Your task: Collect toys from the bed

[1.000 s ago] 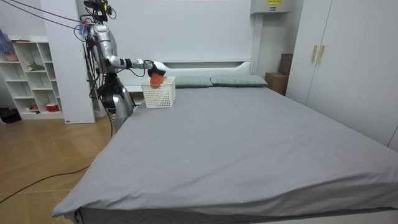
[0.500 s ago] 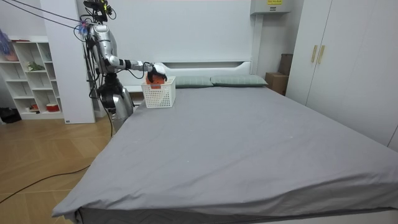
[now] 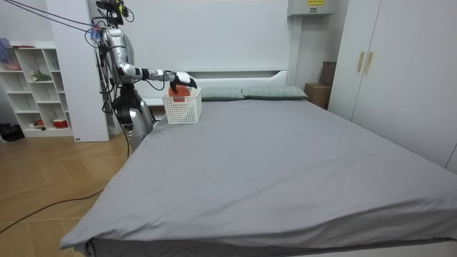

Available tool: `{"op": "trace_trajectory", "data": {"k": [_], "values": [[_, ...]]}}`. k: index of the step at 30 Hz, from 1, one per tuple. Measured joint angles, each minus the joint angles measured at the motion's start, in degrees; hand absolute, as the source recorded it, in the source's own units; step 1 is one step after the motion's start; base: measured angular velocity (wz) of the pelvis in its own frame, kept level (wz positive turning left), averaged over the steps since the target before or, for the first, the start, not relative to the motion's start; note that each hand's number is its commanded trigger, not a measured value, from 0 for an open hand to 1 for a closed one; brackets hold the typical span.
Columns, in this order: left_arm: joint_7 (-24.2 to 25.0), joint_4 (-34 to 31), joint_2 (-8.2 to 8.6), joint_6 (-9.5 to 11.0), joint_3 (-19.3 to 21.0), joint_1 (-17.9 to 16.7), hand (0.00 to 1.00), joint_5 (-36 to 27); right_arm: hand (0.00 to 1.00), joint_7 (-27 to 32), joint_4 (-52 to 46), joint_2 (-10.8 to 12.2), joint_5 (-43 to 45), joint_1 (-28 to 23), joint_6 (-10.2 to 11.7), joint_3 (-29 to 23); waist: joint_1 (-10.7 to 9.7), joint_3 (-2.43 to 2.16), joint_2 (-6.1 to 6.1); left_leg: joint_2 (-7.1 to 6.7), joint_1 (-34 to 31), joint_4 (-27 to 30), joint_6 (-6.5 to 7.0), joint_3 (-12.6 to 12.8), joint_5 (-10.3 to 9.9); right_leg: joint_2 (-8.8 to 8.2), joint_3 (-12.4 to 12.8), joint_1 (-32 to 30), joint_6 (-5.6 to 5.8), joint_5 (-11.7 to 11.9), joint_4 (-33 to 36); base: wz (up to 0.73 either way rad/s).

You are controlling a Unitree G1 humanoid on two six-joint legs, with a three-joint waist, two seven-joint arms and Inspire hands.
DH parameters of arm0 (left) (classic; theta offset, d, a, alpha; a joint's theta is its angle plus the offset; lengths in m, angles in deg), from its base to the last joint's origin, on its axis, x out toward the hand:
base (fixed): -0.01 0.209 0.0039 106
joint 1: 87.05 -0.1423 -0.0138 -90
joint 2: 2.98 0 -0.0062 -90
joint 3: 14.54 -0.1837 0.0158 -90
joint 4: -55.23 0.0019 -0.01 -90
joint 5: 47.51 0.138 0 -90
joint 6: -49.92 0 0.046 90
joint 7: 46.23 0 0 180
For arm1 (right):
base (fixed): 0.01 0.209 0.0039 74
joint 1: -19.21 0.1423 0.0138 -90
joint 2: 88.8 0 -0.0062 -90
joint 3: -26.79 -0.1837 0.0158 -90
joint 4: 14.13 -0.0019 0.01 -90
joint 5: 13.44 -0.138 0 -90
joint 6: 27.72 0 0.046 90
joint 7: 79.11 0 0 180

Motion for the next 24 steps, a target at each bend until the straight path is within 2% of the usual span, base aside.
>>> {"op": "trace_trajectory", "data": {"k": [5, 8, 10, 13, 20, 23, 24], "values": [[-0.2, 0.0, 0.50, 0.0, 0.4, -0.1, 0.00, -0.3, 0.00, 2.9, 0.0, -0.1, -1.8, -0.8, 0.8, -2.4, -0.4, 0.01, 0.66, 0.02, 0.8, 0.0, 0.09, 1.0, 0.0, -0.36, 1.1, 0.0, 0.07, 0.0, 0.0, -0.10], [-0.8, 0.0, 0.58, 0.0, 0.4, -0.3, 0.00, -0.5, 0.00, 4.2, 0.0, 0.2, -2.5, -1.2, 1.3, -4.0, -2.1, -0.10, 1.15, 0.02, 1.0, 0.0, 0.12, 1.4, -0.1, -0.37, 1.4, 0.1, 0.09, 0.1, 0.1, -0.06], [-1.1, 0.0, 0.87, 0.1, 0.6, -0.6, 0.00, -0.5, 0.00, 5.1, -0.4, 0.3, -3.4, -2.8, 2.0, -6.6, -3.2, -0.56, 1.84, 0.01, 1.2, 0.0, 0.17, 1.8, -0.1, -0.42, 1.7, 0.2, 0.16, 0.1, 0.2, -0.06], [-1.1, 0.1, 0.98, 0.7, 1.0, -0.8, 0.00, -0.6, 0.00, 6.2, -0.4, 0.3, -4.7, -3.9, 2.3, -9.3, -4.6, -0.51, 2.14, 0.06, 1.8, -0.4, 0.21, 2.8, -0.1, -0.35, 2.8, 0.3, 0.18, 0.1, 0.2, -0.20], [-1.7, 0.3, 1.39, 1.3, 1.1, -1.9, 0.00, -0.6, 0.00, 9.3, -0.2, 0.3, -8.4, -6.8, 2.9, -16.3, -7.8, -0.61, 2.10, 0.22, 2.2, -0.7, 0.30, 3.9, -0.2, 0.20, 3.6, 0.2, 0.24, 0.1, 0.2, -0.09], [-2.4, 0.8, 1.69, 1.3, 2.6, -2.9, 0.00, -0.6, 0.00, 11.3, -0.2, 0.4, -9.1, -7.8, 3.0, -20.3, -8.4, -0.53, 2.19, 0.33, 2.9, -1.2, 0.31, 5.2, -0.2, 0.40, 4.8, 0.1, 0.28, 0.2, 0.1, -0.20], [-2.4, 1.0, 1.65, 1.3, 3.3, -3.5, 0.00, -0.6, 0.00, 12.2, -0.2, 0.4, -9.3, -8.3, 3.3, -21.7, -9.1, -0.68, 2.14, 0.36, 3.0, -1.3, 0.36, 5.4, -0.2, 0.44, 5.0, 0.1, 0.29, 0.2, 0.1, -0.13]]}}
